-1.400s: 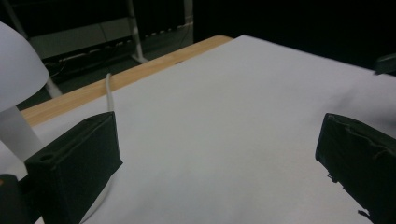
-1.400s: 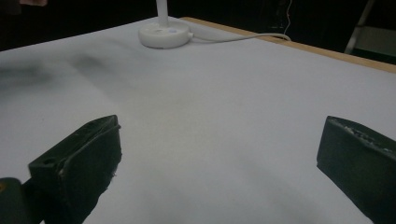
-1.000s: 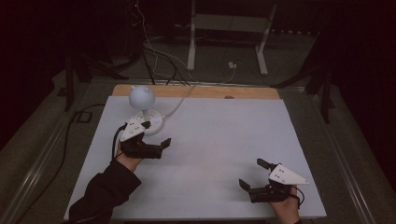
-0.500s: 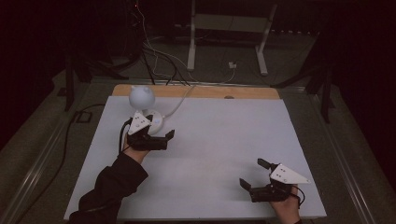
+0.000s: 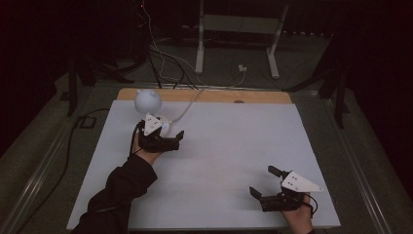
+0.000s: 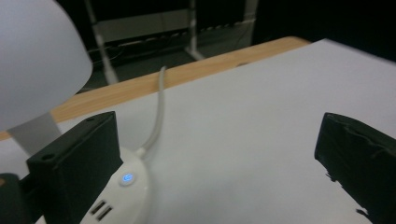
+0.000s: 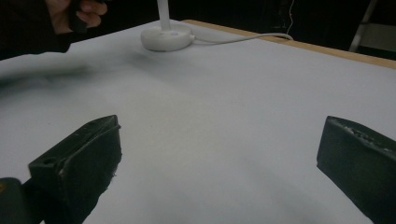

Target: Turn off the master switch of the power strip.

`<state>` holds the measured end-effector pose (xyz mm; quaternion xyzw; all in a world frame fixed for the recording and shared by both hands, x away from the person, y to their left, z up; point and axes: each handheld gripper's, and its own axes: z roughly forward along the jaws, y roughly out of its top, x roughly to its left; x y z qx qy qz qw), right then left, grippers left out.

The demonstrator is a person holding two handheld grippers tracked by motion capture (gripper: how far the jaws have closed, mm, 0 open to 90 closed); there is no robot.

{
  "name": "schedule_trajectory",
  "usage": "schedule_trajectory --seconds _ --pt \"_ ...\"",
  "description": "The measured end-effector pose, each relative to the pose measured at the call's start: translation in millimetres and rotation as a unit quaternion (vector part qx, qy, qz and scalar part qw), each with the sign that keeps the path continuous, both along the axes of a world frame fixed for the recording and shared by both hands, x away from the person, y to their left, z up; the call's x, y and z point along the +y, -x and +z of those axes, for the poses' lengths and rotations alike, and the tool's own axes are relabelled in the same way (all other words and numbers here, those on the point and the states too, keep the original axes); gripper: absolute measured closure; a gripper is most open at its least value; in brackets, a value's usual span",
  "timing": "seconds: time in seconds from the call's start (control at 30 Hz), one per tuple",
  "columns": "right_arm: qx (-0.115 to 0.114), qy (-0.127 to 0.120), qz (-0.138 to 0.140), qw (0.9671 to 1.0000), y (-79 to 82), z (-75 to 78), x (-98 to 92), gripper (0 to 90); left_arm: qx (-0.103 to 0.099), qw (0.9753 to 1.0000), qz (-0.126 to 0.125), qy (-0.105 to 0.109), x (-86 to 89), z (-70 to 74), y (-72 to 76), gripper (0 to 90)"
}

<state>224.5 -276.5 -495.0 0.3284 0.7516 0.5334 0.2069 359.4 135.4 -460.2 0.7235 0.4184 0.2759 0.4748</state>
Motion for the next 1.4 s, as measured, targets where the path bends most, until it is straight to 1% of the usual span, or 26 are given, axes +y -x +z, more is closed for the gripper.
schedule_trajectory --seconds 0.03,0.1,0.17,0.23,0.27,0.33,0.37,0.47,0.5,0.53,0.6,0.7,0.8,0.83,0.93,1.0,1.07,1.1,1.13,1.2,1.23,1.27,1.3,1.33,1.37,1.4 --pt "0.001 -0.001 0.0 1.0 0.0 -0.2 -0.1 0.0 0.007 1.0 -0.001 0.005 0.3 -1.5 -2.0 1.2" --pt "0.003 0.0 0.001 1.0 0.3 -0.5 -0.1 0.0 0.009 1.0 0.002 0.002 0.3 -3.0 -3.7 3.0" --pt "0.001 0.0 0.001 1.0 0.2 -0.3 -0.1 0.0 0.012 0.9998 0.014 -0.01 0.4 -7.5 -9.5 3.5" --pt "0.001 -0.002 0.001 1.0 0.1 -0.4 -0.3 0.0 0.012 0.9997 0.02 -0.009 1.4 -8.9 -11.1 6.1" --pt "0.003 -0.002 0.001 1.0 0.4 -0.5 -0.2 0.0 0.023 0.9993 0.027 -0.011 2.2 -11.9 -15.5 6.3" --pt "0.003 0.0 0.001 1.0 0.5 -0.7 0.0 0.0 0.024 0.9992 0.029 -0.017 1.7 -13.4 -17.1 6.7" --pt "0.003 0.0 0.002 1.0 0.3 -0.6 0.1 0.0 0.02 0.9986 0.035 -0.033 0.2 -15.3 -18.7 12.5" --pt "0.004 -0.002 0.002 1.0 0.0 -1.0 -0.6 0.0 0.022 0.9984 0.036 -0.038 -0.6 -17.1 -20.9 17.7" --pt "0.004 -0.002 0.002 1.0 0.0 -1.1 -0.8 0.0 0.024 0.9983 0.038 -0.038 -0.9 -18.0 -22.0 21.8" --pt "0.004 -0.002 0.002 1.0 0.0 -1.1 -0.8 0.0 0.023 0.9981 0.041 -0.039 -1.1 -19.1 -22.9 21.8" --pt "0.002 -0.004 0.002 1.0 0.2 -0.4 -0.8 0.0 0.024 0.9975 0.049 -0.045 -0.9 -21.2 -25.2 33.2" --pt "0.003 -0.002 0.004 1.0 0.6 -0.6 -0.8 0.0 0.019 0.9959 0.07 -0.053 0.4 -23.9 -27.9 43.0" --pt "0.006 -0.005 0.003 1.0 0.1 -0.9 -1.2 0.0 0.015 0.9956 0.074 -0.056 1.2 -24.2 -28.5 55.1" --pt "0.006 -0.005 0.004 1.0 0.0 -1.0 -1.3 0.0 0.014 0.9951 0.075 -0.062 2.3 -24.4 -29.5 61.7" --pt "0.006 -0.005 0.004 1.0 0.1 -0.7 -1.5 0.0 0.014 0.9947 0.076 -0.067 3.3 -25.2 -30.7 70.4" --pt "0.006 -0.006 0.004 1.0 0.2 -0.7 -1.5 0.0 0.012 0.9942 0.079 -0.072 3.6 -26.6 -31.9 71.5" --pt "0.006 -0.004 0.005 1.0 0.3 -0.8 -1.3 0.0 0.011 0.9937 0.076 -0.082 4.0 -28.2 -33.3 79.4" --pt "0.006 -0.004 0.005 1.0 0.3 -0.8 -1.3 0.0 0.01 0.9933 0.076 -0.086 4.1 -29.2 -34.1 79.4" --pt "0.005 -0.004 0.005 1.0 0.2 -0.7 -1.2 0.0 0.012 0.993 0.075 -0.091 4.2 -30.3 -35.0 83.7" --pt "0.006 -0.004 0.005 1.0 0.2 -0.8 -1.2 0.0 0.01 0.9916 0.074 -0.106 4.3 -32.7 -36.6 84.3" --pt "0.006 -0.004 0.005 1.0 0.2 -0.8 -1.4 0.0 0.011 0.9906 0.072 -0.116 4.4 -35.0 -38.8 88.4" --pt "0.006 -0.005 0.004 1.0 0.2 -0.7 -1.4 0.0 0.011 0.9906 0.072 -0.116 4.4 -35.0 -38.8 90.0" --pt "0.006 -0.005 0.005 1.0 0.2 -0.7 -1.5 0.0 0.009 0.9902 0.072 -0.12 4.4 -36.2 -39.9 90.0" --pt "0.006 -0.005 0.005 1.0 0.2 -0.7 -1.5 0.0 0.016 0.99 0.064 -0.124 4.9 -38.9 -42.7 90.0" --pt "0.006 -0.005 0.005 1.0 0.3 -0.7 -1.5 0.0 0.017 0.989 0.065 -0.132 4.6 -40.7 -44.0 90.0" --pt "0.006 -0.004 0.005 1.0 0.3 -0.7 -1.5 0.0 0.017 0.989 0.065 -0.132 4.6 -40.7 -44.0 90.0"
